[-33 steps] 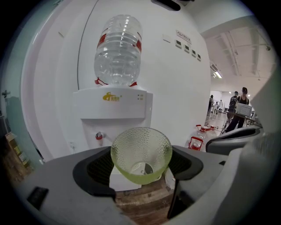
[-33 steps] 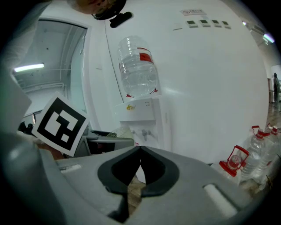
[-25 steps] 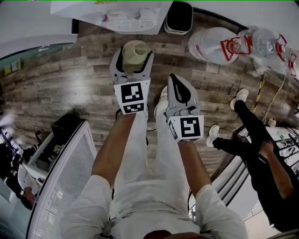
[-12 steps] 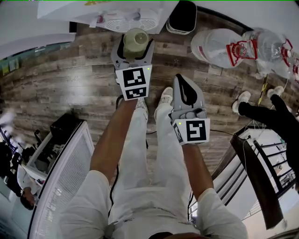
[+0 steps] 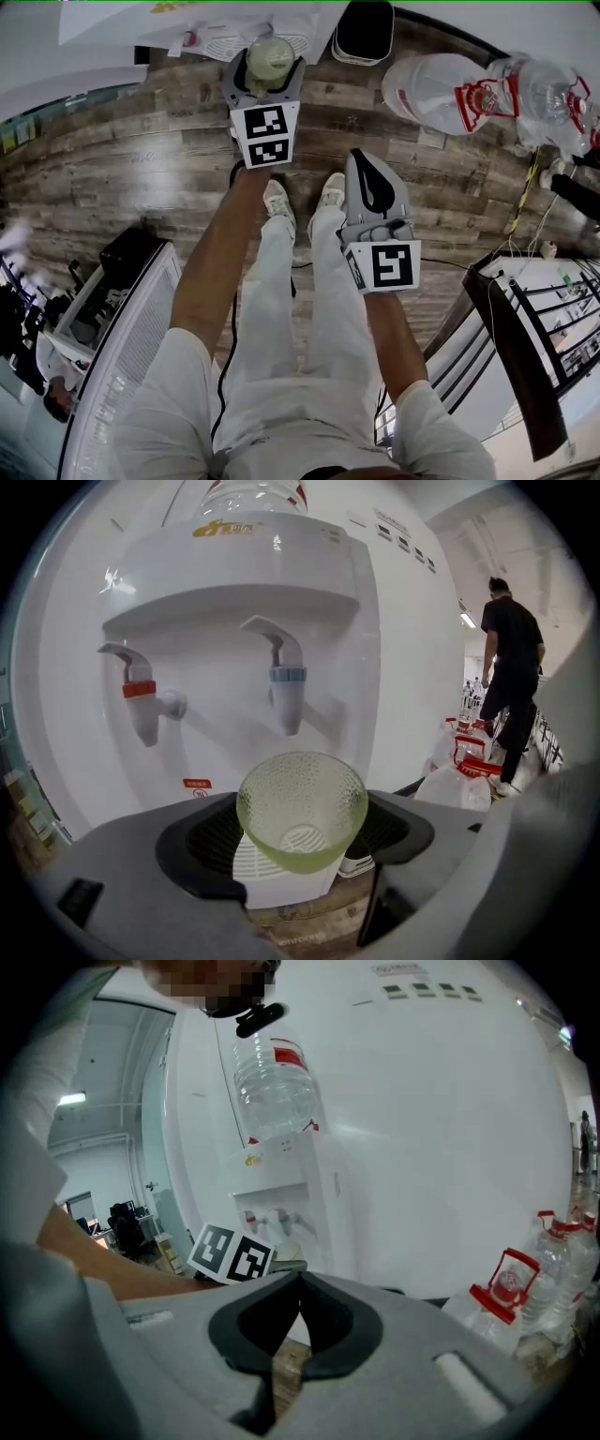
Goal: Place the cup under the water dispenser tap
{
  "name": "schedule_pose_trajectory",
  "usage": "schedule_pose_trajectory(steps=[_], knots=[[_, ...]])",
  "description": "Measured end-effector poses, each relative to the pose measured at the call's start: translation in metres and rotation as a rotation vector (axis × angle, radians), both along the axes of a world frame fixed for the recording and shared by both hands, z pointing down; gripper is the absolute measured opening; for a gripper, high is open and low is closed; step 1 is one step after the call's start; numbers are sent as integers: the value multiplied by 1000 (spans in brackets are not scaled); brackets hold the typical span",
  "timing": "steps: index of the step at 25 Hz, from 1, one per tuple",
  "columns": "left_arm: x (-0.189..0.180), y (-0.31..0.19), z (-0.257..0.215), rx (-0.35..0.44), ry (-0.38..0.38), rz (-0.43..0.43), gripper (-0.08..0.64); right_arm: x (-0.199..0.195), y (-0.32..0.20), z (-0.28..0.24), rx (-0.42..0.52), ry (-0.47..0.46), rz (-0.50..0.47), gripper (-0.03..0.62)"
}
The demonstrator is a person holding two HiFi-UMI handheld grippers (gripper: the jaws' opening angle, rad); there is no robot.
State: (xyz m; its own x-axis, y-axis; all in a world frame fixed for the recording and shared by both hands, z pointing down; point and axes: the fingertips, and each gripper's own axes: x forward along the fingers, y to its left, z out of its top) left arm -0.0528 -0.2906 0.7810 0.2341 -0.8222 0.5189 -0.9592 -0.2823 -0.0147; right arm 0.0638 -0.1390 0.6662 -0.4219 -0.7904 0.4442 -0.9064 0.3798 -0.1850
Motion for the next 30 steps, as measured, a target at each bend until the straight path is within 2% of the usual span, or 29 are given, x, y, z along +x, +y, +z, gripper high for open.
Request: schedule_pose_trajectory(steps=[17, 30], knots=[[-3, -28, 52, -65, -50, 21, 374, 6, -5, 7, -12, 12, 1, -2], [-2, -32, 58, -107, -5, 20, 380, 1, -8, 5, -18, -9, 1, -2]])
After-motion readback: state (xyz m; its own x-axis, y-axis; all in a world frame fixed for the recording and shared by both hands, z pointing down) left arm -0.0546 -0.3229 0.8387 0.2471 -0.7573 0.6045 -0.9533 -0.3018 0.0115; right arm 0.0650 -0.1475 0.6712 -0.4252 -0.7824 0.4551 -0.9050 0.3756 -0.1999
